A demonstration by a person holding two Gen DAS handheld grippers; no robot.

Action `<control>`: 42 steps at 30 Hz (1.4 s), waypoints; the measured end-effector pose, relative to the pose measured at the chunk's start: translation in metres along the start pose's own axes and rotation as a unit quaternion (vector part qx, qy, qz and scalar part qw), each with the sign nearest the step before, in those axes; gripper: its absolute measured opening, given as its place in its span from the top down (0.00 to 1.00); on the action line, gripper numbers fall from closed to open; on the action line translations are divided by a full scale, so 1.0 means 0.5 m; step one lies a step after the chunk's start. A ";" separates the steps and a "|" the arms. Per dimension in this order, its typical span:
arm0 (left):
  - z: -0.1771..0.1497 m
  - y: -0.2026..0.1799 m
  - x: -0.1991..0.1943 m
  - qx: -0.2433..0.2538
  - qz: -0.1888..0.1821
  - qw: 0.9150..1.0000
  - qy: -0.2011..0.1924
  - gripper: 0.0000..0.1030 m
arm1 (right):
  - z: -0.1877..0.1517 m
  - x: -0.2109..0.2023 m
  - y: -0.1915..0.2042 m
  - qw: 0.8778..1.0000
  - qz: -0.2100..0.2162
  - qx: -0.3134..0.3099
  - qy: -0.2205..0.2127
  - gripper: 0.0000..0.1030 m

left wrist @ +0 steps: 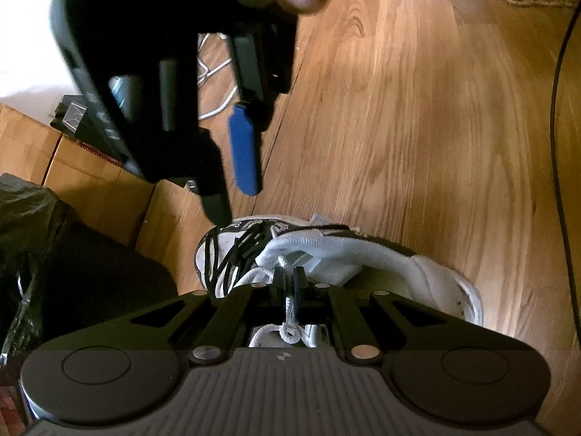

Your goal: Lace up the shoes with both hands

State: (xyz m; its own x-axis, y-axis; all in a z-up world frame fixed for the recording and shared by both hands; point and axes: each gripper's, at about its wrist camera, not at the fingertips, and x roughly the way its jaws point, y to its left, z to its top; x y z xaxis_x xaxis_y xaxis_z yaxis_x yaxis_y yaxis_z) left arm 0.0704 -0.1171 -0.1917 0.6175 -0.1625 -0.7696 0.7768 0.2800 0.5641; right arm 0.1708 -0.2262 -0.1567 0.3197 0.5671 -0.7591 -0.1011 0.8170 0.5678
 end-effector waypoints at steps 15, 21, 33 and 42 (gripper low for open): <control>0.011 -0.010 0.009 -0.009 0.012 1.000 0.006 0.96 | -0.009 0.026 0.000 0.999 0.013 0.031 0.011 0.73; 0.015 -0.010 0.008 -0.013 0.013 1.000 0.006 0.95 | -0.013 0.032 -0.011 0.998 0.020 0.053 0.011 0.73; 0.018 -0.013 0.006 -0.015 0.010 1.000 0.004 0.95 | -0.024 0.036 -0.017 0.999 0.004 0.050 0.006 0.73; 0.018 -0.008 0.000 -0.022 0.007 1.000 0.004 0.95 | -0.030 0.050 -0.024 0.997 0.029 0.074 0.020 0.74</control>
State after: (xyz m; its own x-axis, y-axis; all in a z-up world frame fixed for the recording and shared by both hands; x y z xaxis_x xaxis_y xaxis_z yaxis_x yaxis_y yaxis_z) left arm 0.0682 -0.1269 -0.1912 0.6271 -0.1499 -0.7644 0.7616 0.3239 0.5613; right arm 0.1659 -0.2204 -0.1872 0.2794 0.6188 -0.7341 0.0228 0.7601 0.6494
